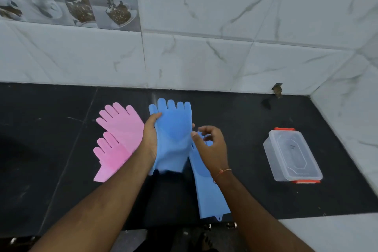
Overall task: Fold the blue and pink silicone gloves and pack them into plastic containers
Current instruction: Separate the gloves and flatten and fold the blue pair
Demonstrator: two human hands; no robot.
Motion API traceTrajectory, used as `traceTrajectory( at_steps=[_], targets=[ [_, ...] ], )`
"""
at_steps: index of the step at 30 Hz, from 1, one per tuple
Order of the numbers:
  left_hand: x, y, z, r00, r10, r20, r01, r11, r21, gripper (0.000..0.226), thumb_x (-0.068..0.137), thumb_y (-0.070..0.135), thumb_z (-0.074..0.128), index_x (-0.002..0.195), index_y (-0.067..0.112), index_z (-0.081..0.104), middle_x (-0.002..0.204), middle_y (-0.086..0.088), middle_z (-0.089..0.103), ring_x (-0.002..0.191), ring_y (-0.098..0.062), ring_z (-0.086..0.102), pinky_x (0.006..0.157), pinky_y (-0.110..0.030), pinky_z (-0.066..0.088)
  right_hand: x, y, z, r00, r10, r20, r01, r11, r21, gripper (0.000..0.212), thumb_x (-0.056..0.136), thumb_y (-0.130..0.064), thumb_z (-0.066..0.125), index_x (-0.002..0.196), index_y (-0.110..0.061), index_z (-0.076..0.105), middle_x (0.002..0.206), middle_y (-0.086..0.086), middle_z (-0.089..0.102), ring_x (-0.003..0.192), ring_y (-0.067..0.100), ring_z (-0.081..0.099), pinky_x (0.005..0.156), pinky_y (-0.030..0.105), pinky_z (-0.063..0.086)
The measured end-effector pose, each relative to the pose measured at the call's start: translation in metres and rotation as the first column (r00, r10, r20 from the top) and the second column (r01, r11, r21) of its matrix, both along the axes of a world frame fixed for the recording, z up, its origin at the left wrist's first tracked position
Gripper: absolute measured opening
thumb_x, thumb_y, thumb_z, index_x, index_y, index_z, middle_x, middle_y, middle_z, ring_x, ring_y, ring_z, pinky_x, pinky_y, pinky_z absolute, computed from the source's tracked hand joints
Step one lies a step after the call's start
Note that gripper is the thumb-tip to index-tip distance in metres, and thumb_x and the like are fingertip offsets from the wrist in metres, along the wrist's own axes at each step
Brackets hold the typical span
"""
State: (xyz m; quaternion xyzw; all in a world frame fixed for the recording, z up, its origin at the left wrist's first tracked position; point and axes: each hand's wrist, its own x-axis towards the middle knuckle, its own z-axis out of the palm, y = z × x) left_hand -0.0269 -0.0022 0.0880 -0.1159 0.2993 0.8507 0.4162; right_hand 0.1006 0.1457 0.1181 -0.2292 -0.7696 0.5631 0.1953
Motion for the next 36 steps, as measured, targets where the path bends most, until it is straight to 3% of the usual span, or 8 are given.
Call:
traceTrajectory(
  at_steps=[4, 8, 12, 16, 27, 31, 33, 36],
  targets=[
    [0.024, 0.039, -0.001, 0.998, 0.004, 0.056, -0.007, 0.998, 0.064, 0.063, 0.085, 0.039, 0.069, 0.138, 0.005, 0.074, 0.151, -0.026, 0.063, 0.136, -0.051, 0.062, 0.119, -0.061, 0.042, 0.036, 0.04, -0.02, 0.892, 0.292, 0.345, -0.132, 0.899, -0.418, 0.054, 0.079, -0.066, 0.08, 0.124, -0.042, 0.062, 0.127, -0.014, 0.07, 0.111, 0.007, 0.071, 0.086, 0.035, 0.059],
    [0.05, 0.08, -0.007, 0.993, -0.121, 0.013, 0.119, 0.987, 0.104, 0.07, 0.091, 0.045, 0.058, 0.147, 0.004, 0.066, 0.15, -0.03, 0.061, 0.141, -0.056, 0.055, 0.123, -0.066, 0.036, 0.075, 0.063, -0.038, 0.838, 0.423, 0.344, -0.224, 0.843, -0.49, 0.036, 0.078, -0.065, 0.082, 0.111, -0.064, 0.067, 0.114, -0.03, 0.073, 0.105, -0.005, 0.071, 0.084, 0.031, 0.058],
    [0.068, 0.122, -0.02, 0.985, -0.171, 0.001, 0.171, 0.985, -0.025, 0.061, 0.09, 0.043, 0.057, 0.134, 0.003, 0.072, 0.136, -0.029, 0.068, 0.127, -0.05, 0.064, 0.113, -0.058, 0.046, 0.103, 0.093, -0.052, 0.914, 0.331, 0.236, -0.142, 0.805, -0.576, 0.043, 0.081, -0.046, 0.09, 0.116, -0.022, 0.08, 0.122, 0.005, 0.079, 0.112, 0.026, 0.076, 0.085, 0.036, 0.063],
    [0.082, 0.161, -0.03, 0.975, -0.216, -0.051, 0.177, 0.897, -0.405, 0.046, 0.09, 0.042, 0.065, 0.124, 0.012, 0.076, 0.112, -0.015, 0.083, 0.096, -0.032, 0.081, 0.084, -0.044, 0.062, 0.129, 0.129, -0.057, 0.937, 0.17, 0.304, 0.01, 0.859, -0.512, 0.046, 0.077, -0.047, 0.09, 0.112, -0.019, 0.079, 0.11, 0.009, 0.081, 0.097, 0.029, 0.079, 0.064, 0.038, 0.064],
    [0.09, 0.223, -0.064, 0.808, -0.507, -0.3, 0.071, 0.589, -0.805, 0.045, 0.098, 0.013, 0.07, 0.142, 0.009, 0.063, 0.131, -0.013, 0.074, 0.122, -0.033, 0.07, 0.112, -0.054, 0.056, 0.173, 0.19, -0.085, 0.807, 0.177, 0.563, 0.077, 0.914, -0.397, 0.035, 0.092, -0.044, 0.079, 0.114, -0.018, 0.068, 0.084, 0.011, 0.081, 0.059, 0.031, 0.074, 0.051, 0.038, 0.063],
    [0.092, 0.213, -0.072, 0.756, -0.457, -0.468, -0.127, 0.599, -0.79, 0.081, 0.104, 0.02, 0.069, 0.172, 0.015, 0.025, 0.166, 0.0, 0.051, 0.153, -0.019, 0.05, 0.117, -0.024, 0.044, 0.183, 0.194, -0.1, 0.737, 0.201, 0.645, 0.056, 0.933, -0.355, 0.038, 0.094, -0.045, 0.075, 0.118, -0.019, 0.062, 0.088, 0.01, 0.081, 0.066, 0.035, 0.079, 0.059, 0.05, 0.067],
    [0.095, 0.198, -0.077, 0.646, -0.489, -0.586, -0.226, 0.611, -0.759, 0.071, 0.108, 0.019, 0.064, 0.171, 0.017, 0.031, 0.168, 0.003, 0.048, 0.155, -0.013, 0.045, 0.114, -0.015, 0.039, 0.184, 0.194, -0.101, 0.69, 0.177, 0.701, 0.001, 0.969, -0.246, 0.044, 0.093, -0.056, 0.071, 0.116, -0.02, 0.061, 0.092, 0.006, 0.079, 0.065, 0.029, 0.079, 0.061, 0.049, 0.067],
    [0.102, 0.168, -0.087, 0.382, -0.6, -0.703, -0.514, 0.494, -0.701, 0.052, 0.107, 0.018, 0.061, 0.158, 0.019, 0.05, 0.157, 0.003, 0.058, 0.147, -0.015, 0.051, 0.123, -0.036, 0.044, 0.185, 0.197, -0.099, 0.554, 0.002, 0.832, -0.306, 0.931, 0.201, 0.061, 0.09, -0.079, 0.051, 0.11, -0.022, 0.058, 0.098, -0.001, 0.075, 0.081, 0.022, 0.077, 0.074, 0.043, 0.066]
  ],
)
